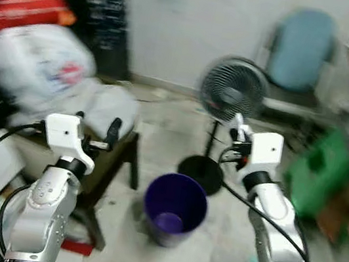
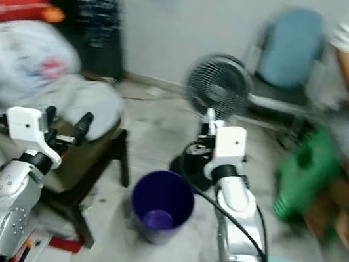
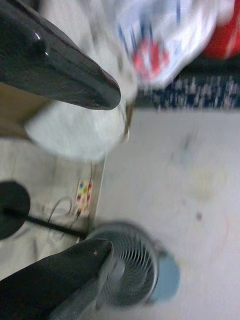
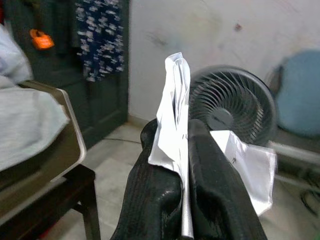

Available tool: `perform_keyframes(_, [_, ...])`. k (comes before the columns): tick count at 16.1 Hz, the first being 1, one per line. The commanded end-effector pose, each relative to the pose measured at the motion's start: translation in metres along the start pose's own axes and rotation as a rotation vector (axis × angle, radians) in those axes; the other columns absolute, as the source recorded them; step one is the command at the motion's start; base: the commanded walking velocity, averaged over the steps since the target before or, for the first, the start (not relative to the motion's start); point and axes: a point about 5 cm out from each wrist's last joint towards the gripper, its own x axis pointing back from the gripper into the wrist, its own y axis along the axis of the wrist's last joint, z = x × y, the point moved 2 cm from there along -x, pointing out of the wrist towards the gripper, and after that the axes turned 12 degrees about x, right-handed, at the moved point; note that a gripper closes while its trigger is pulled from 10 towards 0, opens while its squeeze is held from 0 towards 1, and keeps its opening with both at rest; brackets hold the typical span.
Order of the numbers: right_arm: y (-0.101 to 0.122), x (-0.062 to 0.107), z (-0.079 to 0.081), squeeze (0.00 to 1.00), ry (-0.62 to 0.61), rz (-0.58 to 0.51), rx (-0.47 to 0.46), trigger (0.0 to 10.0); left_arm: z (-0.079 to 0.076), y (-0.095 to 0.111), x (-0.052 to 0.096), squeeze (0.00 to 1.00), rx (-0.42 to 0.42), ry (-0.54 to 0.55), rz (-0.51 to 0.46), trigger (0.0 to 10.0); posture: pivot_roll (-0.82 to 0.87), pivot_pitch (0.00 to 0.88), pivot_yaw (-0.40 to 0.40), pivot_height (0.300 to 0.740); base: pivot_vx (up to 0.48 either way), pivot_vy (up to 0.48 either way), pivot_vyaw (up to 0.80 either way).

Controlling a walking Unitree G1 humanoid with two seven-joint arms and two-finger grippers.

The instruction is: Clean up the room

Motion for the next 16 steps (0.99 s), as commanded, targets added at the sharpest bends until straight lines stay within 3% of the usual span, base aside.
perform_keyframes(1, [0.0059,-0.0027,0.0037,0.0,0.007,-0.022,-0.004,10.0,0.0038,0.0031,-0.0001,0.0,-0.006,0.009,-0.006,10.0,-0.04,0.0,-0.004,0.74,0.0,0.0,0.8])
perform_keyframes(9, [0.0018,-0.0025,0.0025,0.0,-0.014,0.002,-0.05,10.0,-0.0015,0.0039,0.0004,0.0,0.022,-0.038,-0.004,10.0,-0.04,0.0,-0.002,0.74,0.0,0.0,0.0])
perform_keyframes(13, [0.0007,-0.0023,0.0014,0.0,-0.017,0.009,-0.052,10.0,-0.002,0.0044,0.0003,0.0,0.03,-0.046,-0.006,10.0,-0.04,0.0,0.0,0.74,0.276,0.0,-0.7])
perform_keyframes(16, [-0.0001,-0.0018,0.0011,0.0,-0.019,0.013,-0.053,10.0,-0.0028,0.0045,0.0006,0.0,0.036,-0.052,-0.006,10.0,-0.04,0.0,-0.002,0.74,0.321,0.0,-0.15])
